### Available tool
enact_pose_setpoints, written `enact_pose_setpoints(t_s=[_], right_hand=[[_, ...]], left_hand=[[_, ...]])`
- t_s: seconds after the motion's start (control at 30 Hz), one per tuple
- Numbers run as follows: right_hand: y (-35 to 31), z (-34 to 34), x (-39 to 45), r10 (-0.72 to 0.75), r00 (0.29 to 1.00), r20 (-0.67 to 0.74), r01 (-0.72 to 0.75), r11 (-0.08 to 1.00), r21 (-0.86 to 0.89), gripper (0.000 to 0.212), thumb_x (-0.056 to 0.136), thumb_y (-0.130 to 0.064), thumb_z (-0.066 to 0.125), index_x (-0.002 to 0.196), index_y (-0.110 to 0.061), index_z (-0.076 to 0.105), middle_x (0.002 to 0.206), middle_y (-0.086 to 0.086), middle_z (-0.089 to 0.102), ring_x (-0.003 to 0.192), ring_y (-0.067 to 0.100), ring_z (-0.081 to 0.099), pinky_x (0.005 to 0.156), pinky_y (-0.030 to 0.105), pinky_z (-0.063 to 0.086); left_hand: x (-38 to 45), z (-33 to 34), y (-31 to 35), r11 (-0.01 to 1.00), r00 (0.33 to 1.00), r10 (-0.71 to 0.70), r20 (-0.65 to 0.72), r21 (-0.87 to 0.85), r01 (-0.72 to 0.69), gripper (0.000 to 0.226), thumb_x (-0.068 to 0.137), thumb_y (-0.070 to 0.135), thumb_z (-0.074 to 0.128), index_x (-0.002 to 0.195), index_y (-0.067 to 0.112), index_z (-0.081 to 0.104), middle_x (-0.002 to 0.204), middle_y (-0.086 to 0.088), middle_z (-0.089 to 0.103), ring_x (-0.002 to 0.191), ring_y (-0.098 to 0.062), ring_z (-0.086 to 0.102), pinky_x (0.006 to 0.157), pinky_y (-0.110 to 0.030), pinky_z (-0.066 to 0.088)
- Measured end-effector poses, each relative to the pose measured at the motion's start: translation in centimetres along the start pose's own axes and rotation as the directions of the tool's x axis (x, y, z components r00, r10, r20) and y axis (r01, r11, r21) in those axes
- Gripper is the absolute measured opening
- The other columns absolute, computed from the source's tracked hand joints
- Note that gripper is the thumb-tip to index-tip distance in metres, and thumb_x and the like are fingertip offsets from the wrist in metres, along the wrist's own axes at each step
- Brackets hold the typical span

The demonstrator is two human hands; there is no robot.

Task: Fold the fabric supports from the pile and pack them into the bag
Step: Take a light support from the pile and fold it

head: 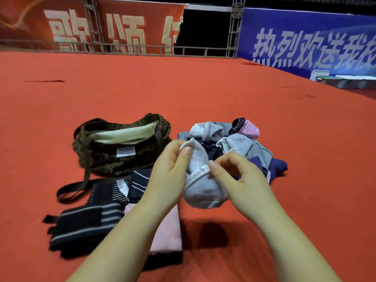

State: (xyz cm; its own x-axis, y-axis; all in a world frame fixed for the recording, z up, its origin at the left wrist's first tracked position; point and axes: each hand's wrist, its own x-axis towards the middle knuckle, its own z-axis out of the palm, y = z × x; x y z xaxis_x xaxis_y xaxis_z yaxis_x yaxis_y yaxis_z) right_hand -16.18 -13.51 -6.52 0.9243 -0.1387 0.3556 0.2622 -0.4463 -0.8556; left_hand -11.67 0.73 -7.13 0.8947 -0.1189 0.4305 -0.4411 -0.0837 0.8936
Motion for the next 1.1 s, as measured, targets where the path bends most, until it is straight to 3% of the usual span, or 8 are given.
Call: enact_pose_setpoints(t_s=[0.13,0.23,0.37,0.5,0.63,0.73,0.97,1.1], right_hand=[[-0.2,2.4,-0.3,0.175,0.977,-0.124,-0.172,0.984,0.033,0.016,0.082,-0.028,0.067,0.074,-0.016,0.061,0.068,-0.01,0.063,0.068,0.005,0.056,0.072,0.023,0.045],[-0.5,3.3,-0.8,0.249,0.965,-0.078,-0.246,0.968,0.051,0.011,0.082,-0.026,0.068,0.075,-0.018,0.065,0.073,-0.009,0.066,0.069,0.003,0.058,0.07,0.02,0.044],[-0.9,4.1,-1.4,0.202,0.976,-0.08,-0.205,0.979,-0.023,0.016,0.082,-0.016,0.065,0.067,-0.023,0.063,0.07,-0.01,0.066,0.065,0.0,0.057,0.066,0.016,0.044],[-1.2,4.8,-1.6,0.189,0.975,-0.119,-0.192,0.981,-0.011,0.017,0.09,-0.017,0.057,0.073,-0.02,0.057,0.078,-0.007,0.062,0.075,0.009,0.054,0.066,0.021,0.038],[-0.8,5.5,-1.9,0.132,0.982,-0.136,-0.142,0.988,-0.065,0.025,0.099,-0.019,0.043,0.075,-0.011,0.049,0.087,0.013,0.059,0.084,0.022,0.05,0.068,0.028,0.029],[-0.1,5.7,-2.3,0.089,0.985,-0.151,-0.102,0.992,-0.08,0.033,0.1,-0.026,0.041,0.071,-0.012,0.047,0.082,0.013,0.057,0.081,0.024,0.048,0.069,0.029,0.029],[1.3,5.2,-3.4,0.016,1.0,0.024,-0.012,0.985,-0.173,0.036,0.089,-0.041,0.055,0.064,-0.015,0.049,0.07,-0.001,0.053,0.071,0.015,0.049,0.069,0.028,0.037],[2.3,4.1,-3.5,0.031,0.998,-0.056,-0.042,0.978,-0.206,0.04,0.092,-0.024,0.056,0.057,-0.022,0.036,0.061,-0.006,0.04,0.061,0.005,0.039,0.061,0.027,0.028]], left_hand=[[-2.3,-0.7,0.5,0.989,0.994,0.102,-0.05,0.112,-0.096,0.019,0.09,0.029,0.039,0.087,0.021,0.056,0.076,0.011,0.056,0.07,0.0,0.051,0.066,-0.017,0.041],[-3.2,-1.6,0.4,0.988,0.988,0.121,-0.095,0.11,-0.111,0.02,0.092,0.03,0.036,0.088,0.022,0.054,0.077,0.009,0.056,0.07,-0.001,0.05,0.066,-0.017,0.04],[-3.9,-2.1,-0.2,0.991,0.993,0.081,-0.09,0.11,-0.071,0.026,0.091,0.042,0.035,0.086,0.023,0.051,0.078,0.005,0.056,0.071,-0.009,0.051,0.067,-0.027,0.042],[-4.5,-2.0,-1.0,0.985,0.998,0.054,-0.035,0.163,-0.048,0.035,0.08,0.059,0.038,0.087,0.026,0.048,0.08,0.008,0.054,0.074,-0.006,0.05,0.068,-0.022,0.04],[-4.7,-1.8,-1.5,0.965,0.995,0.095,0.02,0.245,-0.097,0.027,0.081,0.05,0.048,0.088,0.024,0.052,0.083,0.011,0.055,0.079,-0.001,0.049,0.073,-0.014,0.038],[-4.8,-1.5,-1.5,0.947,0.991,0.135,0.01,0.292,-0.132,0.018,0.085,0.039,0.048,0.087,0.023,0.057,0.084,0.011,0.057,0.082,0.0,0.051,0.074,-0.008,0.035],[-5.5,-1.6,-1.7,0.997,0.989,-0.004,-0.145,0.07,0.014,0.018,0.088,0.031,0.044,0.079,0.021,0.055,0.071,0.004,0.057,0.065,-0.006,0.051,0.063,-0.023,0.042],[-5.4,-1.7,-1.5,0.997,0.961,-0.059,-0.271,-0.068,0.042,0.017,0.091,0.029,0.045,0.08,0.02,0.053,0.071,0.015,0.055,0.066,0.003,0.049,0.064,-0.013,0.041]])
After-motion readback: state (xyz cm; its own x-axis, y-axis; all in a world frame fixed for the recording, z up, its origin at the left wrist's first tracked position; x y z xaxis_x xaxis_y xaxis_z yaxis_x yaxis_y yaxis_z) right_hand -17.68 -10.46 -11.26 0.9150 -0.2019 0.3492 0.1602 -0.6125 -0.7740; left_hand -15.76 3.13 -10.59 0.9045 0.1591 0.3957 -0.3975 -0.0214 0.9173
